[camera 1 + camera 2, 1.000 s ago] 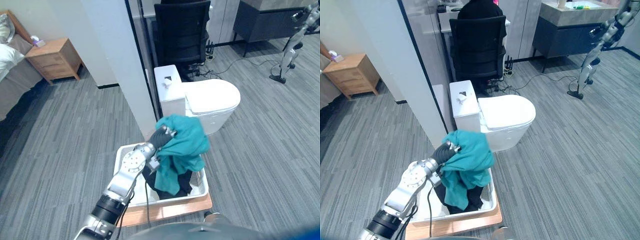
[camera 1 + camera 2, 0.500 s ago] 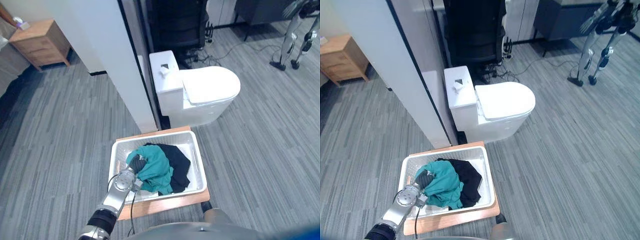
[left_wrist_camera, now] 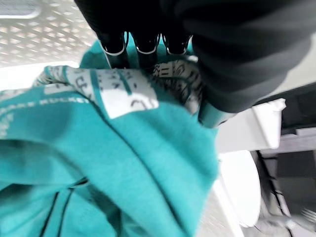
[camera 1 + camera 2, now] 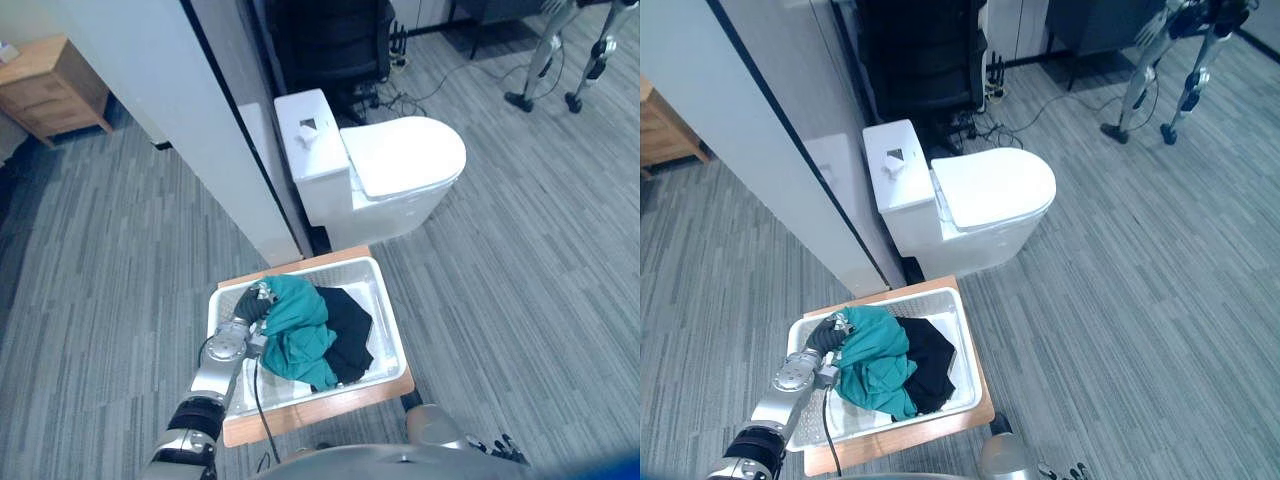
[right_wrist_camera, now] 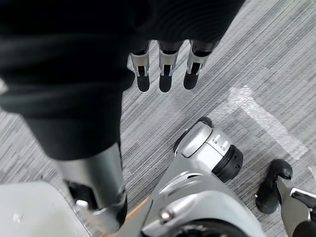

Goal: Tidy the bed and pick cloth on bed and put in laundry

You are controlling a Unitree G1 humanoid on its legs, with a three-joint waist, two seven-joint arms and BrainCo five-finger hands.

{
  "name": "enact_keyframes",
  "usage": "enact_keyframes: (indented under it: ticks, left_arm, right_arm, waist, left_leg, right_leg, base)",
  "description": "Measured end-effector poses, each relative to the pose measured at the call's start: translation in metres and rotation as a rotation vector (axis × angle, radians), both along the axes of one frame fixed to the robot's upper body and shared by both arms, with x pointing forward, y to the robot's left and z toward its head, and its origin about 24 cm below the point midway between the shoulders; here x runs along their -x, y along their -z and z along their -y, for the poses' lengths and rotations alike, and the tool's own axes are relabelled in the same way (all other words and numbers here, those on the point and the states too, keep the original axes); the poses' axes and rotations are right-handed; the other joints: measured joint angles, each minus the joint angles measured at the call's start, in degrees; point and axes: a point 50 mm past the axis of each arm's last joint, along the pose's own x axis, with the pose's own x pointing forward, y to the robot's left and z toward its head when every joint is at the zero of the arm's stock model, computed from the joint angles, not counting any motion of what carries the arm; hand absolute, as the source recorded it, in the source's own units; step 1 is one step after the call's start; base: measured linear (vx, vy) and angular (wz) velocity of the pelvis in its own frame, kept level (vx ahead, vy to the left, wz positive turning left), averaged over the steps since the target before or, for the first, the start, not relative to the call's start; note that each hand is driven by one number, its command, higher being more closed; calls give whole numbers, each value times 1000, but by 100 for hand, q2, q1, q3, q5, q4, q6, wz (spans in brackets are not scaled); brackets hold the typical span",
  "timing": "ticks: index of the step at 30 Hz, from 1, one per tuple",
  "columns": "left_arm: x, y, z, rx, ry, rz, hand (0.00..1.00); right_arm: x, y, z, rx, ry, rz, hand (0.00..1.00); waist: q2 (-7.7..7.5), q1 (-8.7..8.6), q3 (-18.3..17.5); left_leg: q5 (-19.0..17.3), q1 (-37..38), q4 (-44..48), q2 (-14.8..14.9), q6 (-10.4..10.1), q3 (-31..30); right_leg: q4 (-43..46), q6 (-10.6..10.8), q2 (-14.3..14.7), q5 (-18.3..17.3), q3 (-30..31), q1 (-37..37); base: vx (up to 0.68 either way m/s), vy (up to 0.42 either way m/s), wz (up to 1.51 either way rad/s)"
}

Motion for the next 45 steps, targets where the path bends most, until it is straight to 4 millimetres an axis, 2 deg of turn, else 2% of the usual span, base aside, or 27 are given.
enact_keyframes:
  ticks: [3,7,13,23,26,30,31,33,36,39,41,45]
  left_arm:
    - [-2,-11,0,27,128,10,0]
    - [3,-12,-4,99,259,-62,0]
    - [12,-15,-13,188,380,-152,0]
    - [22,-16,-25,199,462,-230,0]
    - [22,-22,-37,138,481,-242,0]
    - [16,-39,-49,-54,556,-221,0]
    - [14,-45,-57,-215,578,-221,0]
    - [9,-56,-68,-405,609,-226,0]
    - [0,-82,-83,-551,636,-207,0]
    - [-7,-100,-80,-536,647,-138,0]
    - [-9,-103,-78,-506,631,-112,0]
    - [-13,-117,-90,-397,445,-1,0]
  right_arm:
    - [13,1,1,1,37,-29,0]
    - [32,1,5,10,91,-68,0]
    - [34,2,4,7,96,-74,0]
    - [35,2,6,11,109,-92,0]
    - [33,3,8,13,108,-98,0]
    - [35,3,8,10,115,-105,0]
    - [36,3,8,10,121,-106,0]
    - [37,3,10,13,135,-106,0]
    - [38,2,13,17,141,-115,0]
    - [36,1,18,27,139,-114,0]
    - [36,1,19,26,138,-115,0]
    - [33,1,20,25,134,-116,0]
  waist:
    - [-11,8,-132]
    - [4,17,-277]
    - [1,49,-420]
    - [52,160,-516]
    - [74,158,-524]
    - [81,164,-526]
    - [92,160,-525]
    - [112,162,-515]
    - [128,162,-510]
    - [213,185,-565]
    - [247,277,-581]
    - [221,359,-582]
  left_leg:
    - [0,10,-7,6,0,-70]
    - [-1,154,-42,10,1,-131]
    - [50,164,-140,-41,24,-226]
    - [124,70,-214,-103,47,-407]
    - [124,75,-214,-103,47,-453]
    - [123,83,-206,-103,48,-488]
    - [123,85,-199,-103,48,-502]
    - [123,81,-188,-102,48,-520]
    - [119,74,-114,-102,56,-580]
    - [106,-14,-95,-121,77,-704]
    - [107,-25,-87,-123,79,-720]
    - [139,-135,-84,-118,94,-925]
  right_leg:
    - [-3,0,-1,0,-50,39]
    - [-74,-26,5,16,-89,229]
    - [-235,-90,6,62,-176,263]
    - [-370,-82,-14,138,-300,262]
    - [-373,-83,-10,158,-310,309]
    - [-375,-101,-12,175,-316,323]
    - [-378,-109,-14,180,-319,328]
    - [-385,-120,-18,191,-333,335]
    - [-428,-121,-56,195,-424,415]
    - [-476,-122,-97,195,-507,417]
    - [-525,-121,-108,221,-541,432]
    - [-658,-124,-132,253,-721,473]
  base:
    - [-45,-17,10]
    - [-50,-26,7]
    - [-81,-50,0]
    - [26,-10,8]
    - [61,16,1]
    - [31,10,0]
    - [0,0,0]
    - [-12,-5,2]
    - [-41,-16,11]
    - [-60,-15,16]
    - [-61,-22,6]
    - [-42,-37,21]
